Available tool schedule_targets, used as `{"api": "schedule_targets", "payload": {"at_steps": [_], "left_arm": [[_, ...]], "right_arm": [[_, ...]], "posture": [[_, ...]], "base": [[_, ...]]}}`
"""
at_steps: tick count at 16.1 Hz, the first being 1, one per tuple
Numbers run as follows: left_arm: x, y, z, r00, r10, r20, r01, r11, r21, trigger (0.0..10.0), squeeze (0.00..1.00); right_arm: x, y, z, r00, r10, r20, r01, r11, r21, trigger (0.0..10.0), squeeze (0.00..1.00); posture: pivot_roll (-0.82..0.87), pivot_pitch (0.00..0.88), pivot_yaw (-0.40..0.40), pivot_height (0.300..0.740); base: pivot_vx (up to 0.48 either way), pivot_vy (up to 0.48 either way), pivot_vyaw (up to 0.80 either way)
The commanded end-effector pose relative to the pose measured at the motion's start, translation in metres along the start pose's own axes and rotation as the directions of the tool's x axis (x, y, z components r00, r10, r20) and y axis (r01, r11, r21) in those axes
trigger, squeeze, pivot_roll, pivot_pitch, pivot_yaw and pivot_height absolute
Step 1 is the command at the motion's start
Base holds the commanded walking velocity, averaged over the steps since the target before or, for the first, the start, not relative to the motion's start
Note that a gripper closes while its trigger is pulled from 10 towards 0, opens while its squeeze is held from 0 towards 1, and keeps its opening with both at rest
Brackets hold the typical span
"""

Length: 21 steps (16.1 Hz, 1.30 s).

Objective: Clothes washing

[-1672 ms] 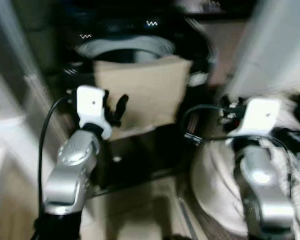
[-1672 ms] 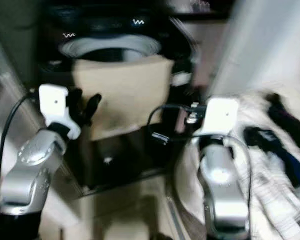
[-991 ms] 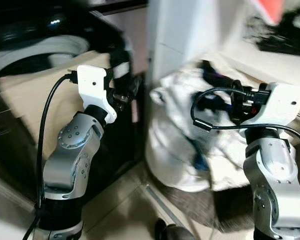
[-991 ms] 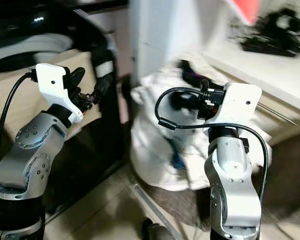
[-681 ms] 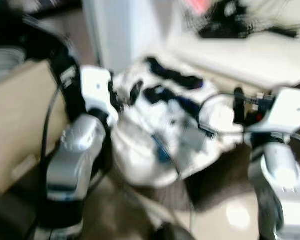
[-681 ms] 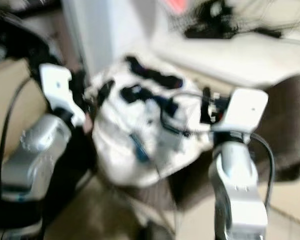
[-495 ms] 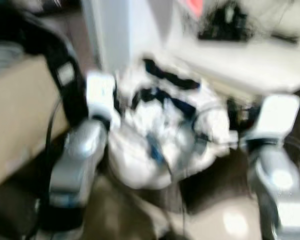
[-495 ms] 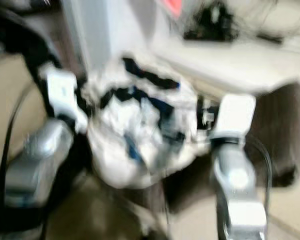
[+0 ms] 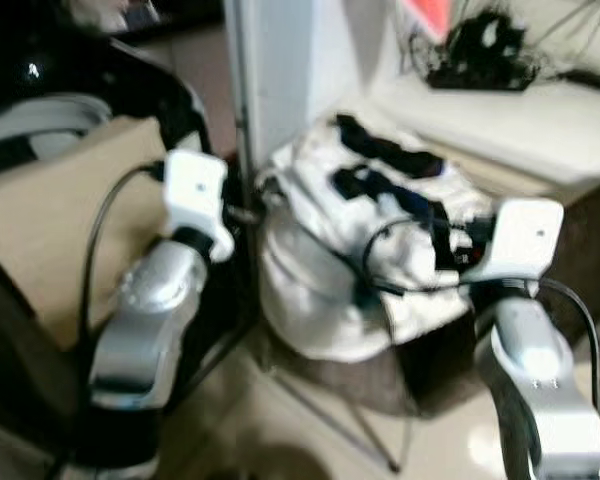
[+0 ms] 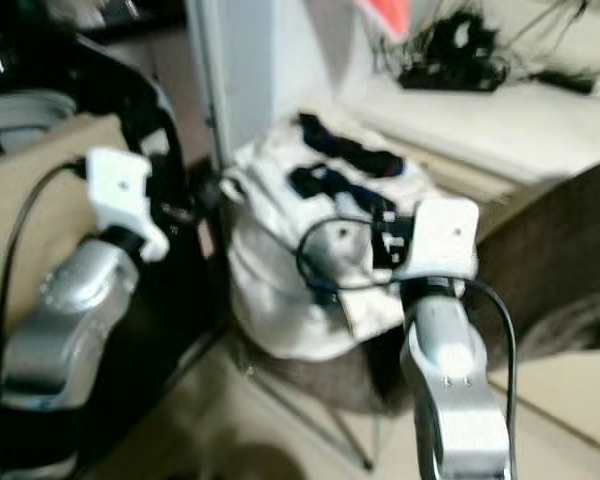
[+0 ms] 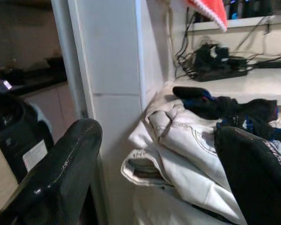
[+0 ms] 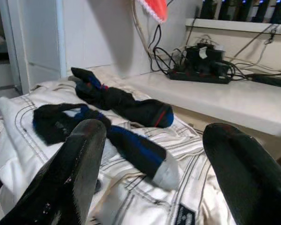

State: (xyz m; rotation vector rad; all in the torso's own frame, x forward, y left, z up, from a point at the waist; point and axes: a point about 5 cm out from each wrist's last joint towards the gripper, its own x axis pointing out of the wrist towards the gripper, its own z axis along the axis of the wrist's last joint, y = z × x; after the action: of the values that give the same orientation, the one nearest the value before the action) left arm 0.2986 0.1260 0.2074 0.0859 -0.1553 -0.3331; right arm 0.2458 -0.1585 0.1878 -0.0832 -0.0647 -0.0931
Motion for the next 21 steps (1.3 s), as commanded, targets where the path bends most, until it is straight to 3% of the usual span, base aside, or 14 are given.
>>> {"api": "schedule_targets", "payload": {"at_steps": [1, 4, 6, 11, 16, 18, 21], "left_arm": [[0.003, -0.001, 0.0, 1.0, 0.001, -0.006, -0.001, 1.0, -0.006, 10.0, 0.0], [0.006, -0.004, 0.0, 1.0, 0.028, 0.005, -0.028, 0.998, -0.057, 10.0, 0.0], [0.007, -0.006, 0.003, 1.0, -0.005, 0.028, 0.007, 0.999, -0.05, 10.0, 0.0], [-0.005, -0.002, -0.002, 1.0, 0.019, 0.012, -0.019, 0.998, -0.068, 10.0, 0.0], [-0.008, 0.005, -0.002, 0.999, 0.034, 0.0, -0.034, 0.997, -0.062, 10.0, 0.0], [-0.006, 0.013, -0.001, 0.998, 0.06, -0.009, -0.06, 0.997, -0.042, 10.0, 0.0], [-0.005, 0.01, 0.0, 0.999, 0.034, -0.026, -0.034, 0.999, -0.001, 10.0, 0.0]], "right_arm": [[-0.001, -0.003, 0.004, 1.0, -0.018, 0.02, 0.018, 1.0, -0.003, 10.0, 0.0], [-0.003, -0.012, 0.004, 0.999, -0.045, 0.013, 0.045, 0.999, -0.027, 10.0, 0.0], [-0.005, -0.018, 0.003, 0.998, -0.055, 0.003, 0.055, 0.997, -0.051, 10.0, 0.0], [-0.006, -0.027, 0.003, 0.998, -0.061, -0.011, 0.06, 0.995, -0.083, 10.0, 0.0], [0.003, -0.021, 0.012, 1.0, -0.012, 0.024, 0.014, 0.996, -0.092, 10.0, 0.0], [0.005, -0.013, 0.017, 0.998, -0.022, 0.056, 0.025, 0.998, -0.055, 10.0, 0.0], [0.002, -0.004, 0.011, 0.996, -0.051, 0.071, 0.052, 0.999, -0.012, 10.0, 0.0]], "posture": [[-0.16, 0.034, -0.016, 0.74], [-0.17, 0.066, -0.007, 0.74], [-0.18, 0.072, -0.008, 0.74], [-0.17, 0.057, -0.042, 0.74], [-0.17, 0.046, -0.053, 0.74], [-0.13, 0.017, -0.004, 0.74], [-0.09, 0.002, -0.003, 0.74]], "base": [[0.0, -0.48, 0.0], [0.0, -0.16, 0.0], [0.0, 0.0, 0.0], [0.0, 0.0, 0.0], [0.0, 0.0, 0.0], [0.0, 0.0, 0.0], [0.0, 0.0, 0.0]]}}
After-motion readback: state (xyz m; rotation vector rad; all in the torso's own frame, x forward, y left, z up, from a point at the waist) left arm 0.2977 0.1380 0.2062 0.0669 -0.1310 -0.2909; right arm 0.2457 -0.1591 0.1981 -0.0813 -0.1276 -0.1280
